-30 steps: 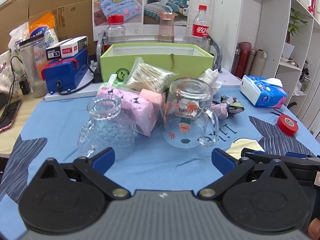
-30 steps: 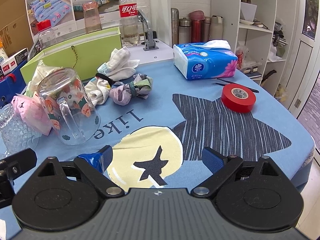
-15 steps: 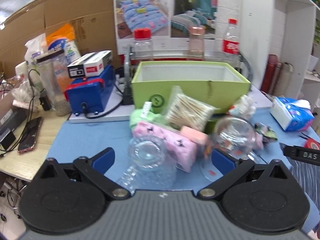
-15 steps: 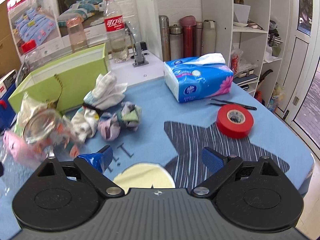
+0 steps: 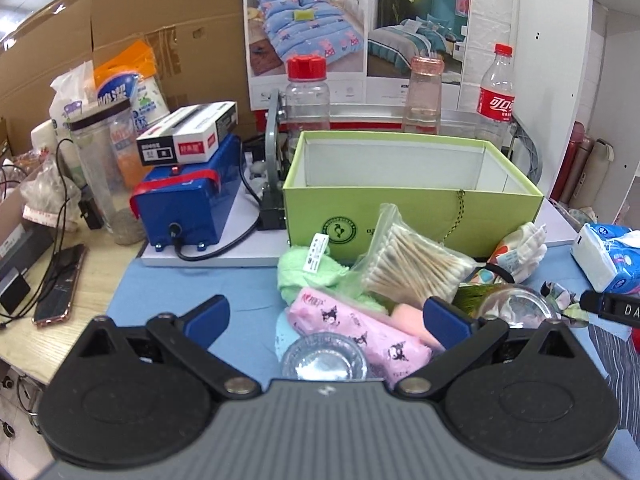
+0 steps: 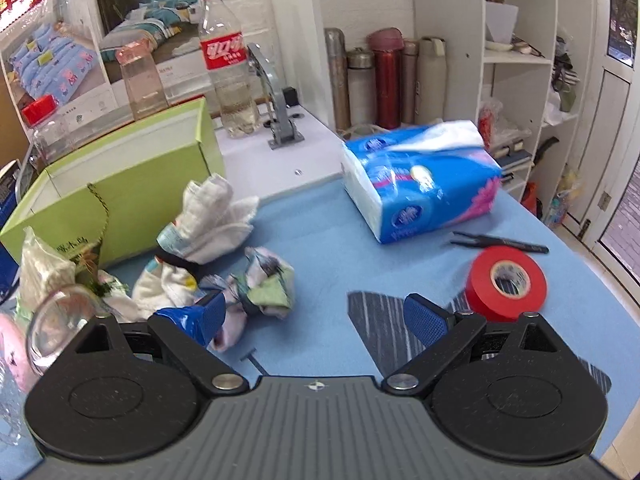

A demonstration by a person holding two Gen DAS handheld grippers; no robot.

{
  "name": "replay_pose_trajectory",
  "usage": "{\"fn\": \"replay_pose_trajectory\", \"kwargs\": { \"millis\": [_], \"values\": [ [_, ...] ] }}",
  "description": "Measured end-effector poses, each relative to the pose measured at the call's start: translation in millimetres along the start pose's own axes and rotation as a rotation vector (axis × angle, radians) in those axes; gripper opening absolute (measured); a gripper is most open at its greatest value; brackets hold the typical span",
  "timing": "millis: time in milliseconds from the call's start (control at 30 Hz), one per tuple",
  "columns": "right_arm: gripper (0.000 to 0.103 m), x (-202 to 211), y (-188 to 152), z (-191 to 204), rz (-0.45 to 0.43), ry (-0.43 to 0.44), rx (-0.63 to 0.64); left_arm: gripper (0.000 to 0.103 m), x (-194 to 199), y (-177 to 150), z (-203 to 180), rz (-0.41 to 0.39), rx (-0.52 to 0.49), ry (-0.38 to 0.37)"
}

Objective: Organize soft objects
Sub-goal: 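Move the left tool toward the cotton swab bag while the right tool approaches the floral cloth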

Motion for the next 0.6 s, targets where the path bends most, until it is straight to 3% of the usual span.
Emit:
{"fn": "replay_pose_trajectory", "kwargs": {
  "millis": [133, 333, 467, 600],
  "values": [
    [0.083, 11.1, 13.9, 21.1, -0.053, 0.015, 0.078, 0.103, -13.4, 23.8, 4.6, 0.017, -0.049, -0.022],
    [0.083, 13.0, 12.3, 21.8, -0.057, 0.018, 0.068, 0.102, -37.9, 66.1, -17.1, 0.073, -0.178, -0.140],
    [0.083, 6.4, 9.2, 8.3, -0.033, 0.009, 0.018, 0.102, -58.1, 70.8, -42.7, 0.129, -0.244, -0.188],
    [0.083, 3.2, 9.2, -4.3, -0.024, -0.001, -0.021, 0.103, -84.0, 68.6, -53.3, 0.193, -0.274, -0.167]
  ]
}}
Point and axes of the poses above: each gripper's, at about its wrist camera, not at the fingertips, and x roughly against the way its jaws point, z to its left, y to its top, the point moved 3 cm from there along -x, roughly the way its jaws point, and after that the axes turned 6 degrees about z, right-handed, at the moved point
